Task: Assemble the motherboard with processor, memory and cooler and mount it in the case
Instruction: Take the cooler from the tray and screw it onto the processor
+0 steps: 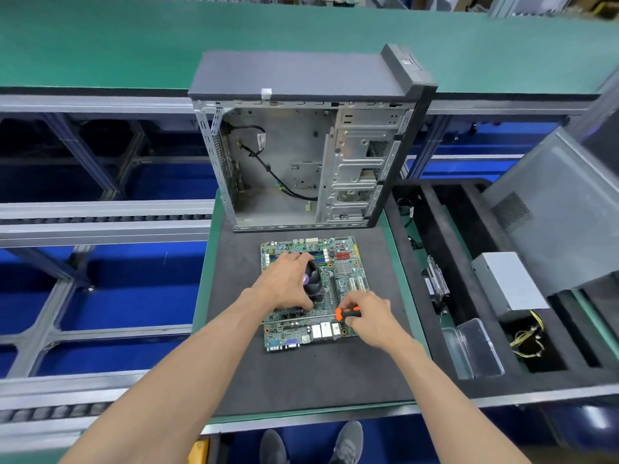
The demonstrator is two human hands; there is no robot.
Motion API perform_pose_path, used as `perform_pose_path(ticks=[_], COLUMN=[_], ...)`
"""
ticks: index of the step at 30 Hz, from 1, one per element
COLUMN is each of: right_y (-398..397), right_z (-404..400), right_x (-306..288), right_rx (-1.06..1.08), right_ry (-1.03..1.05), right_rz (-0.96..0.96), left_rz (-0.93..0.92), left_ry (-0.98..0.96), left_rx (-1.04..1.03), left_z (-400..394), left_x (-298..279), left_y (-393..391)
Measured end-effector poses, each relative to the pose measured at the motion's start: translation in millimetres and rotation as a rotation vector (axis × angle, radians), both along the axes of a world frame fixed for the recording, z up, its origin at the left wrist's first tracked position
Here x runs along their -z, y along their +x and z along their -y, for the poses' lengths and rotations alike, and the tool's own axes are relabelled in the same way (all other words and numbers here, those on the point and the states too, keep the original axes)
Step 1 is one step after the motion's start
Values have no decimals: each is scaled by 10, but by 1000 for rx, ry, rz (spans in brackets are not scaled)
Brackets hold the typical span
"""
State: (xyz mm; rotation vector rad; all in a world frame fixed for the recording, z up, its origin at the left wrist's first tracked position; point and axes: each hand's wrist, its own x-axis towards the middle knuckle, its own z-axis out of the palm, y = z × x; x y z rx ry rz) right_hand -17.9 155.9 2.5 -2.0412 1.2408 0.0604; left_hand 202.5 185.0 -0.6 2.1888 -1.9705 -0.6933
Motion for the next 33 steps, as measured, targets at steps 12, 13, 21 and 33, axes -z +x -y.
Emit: perform_pose_path(ticks=[12, 13, 21, 33], right_y=[-85, -109, -366, -426], right_z=[-99, -127, -380, -417], right_x=[-91, -98, 25, 260], right_rx=[-6, -1, 38, 27], right_ry=[3, 12, 60, -103], right_rz=[-8, 1, 8, -97], left_rz=[16, 16, -6, 34], left_ry=[-45, -47, -52, -61], left_rx=[-7, -8, -26, -17], left_z=[-62, -64, -63, -72], left_x=[132, 140, 168, 208], left_y=[18, 20, 23, -1])
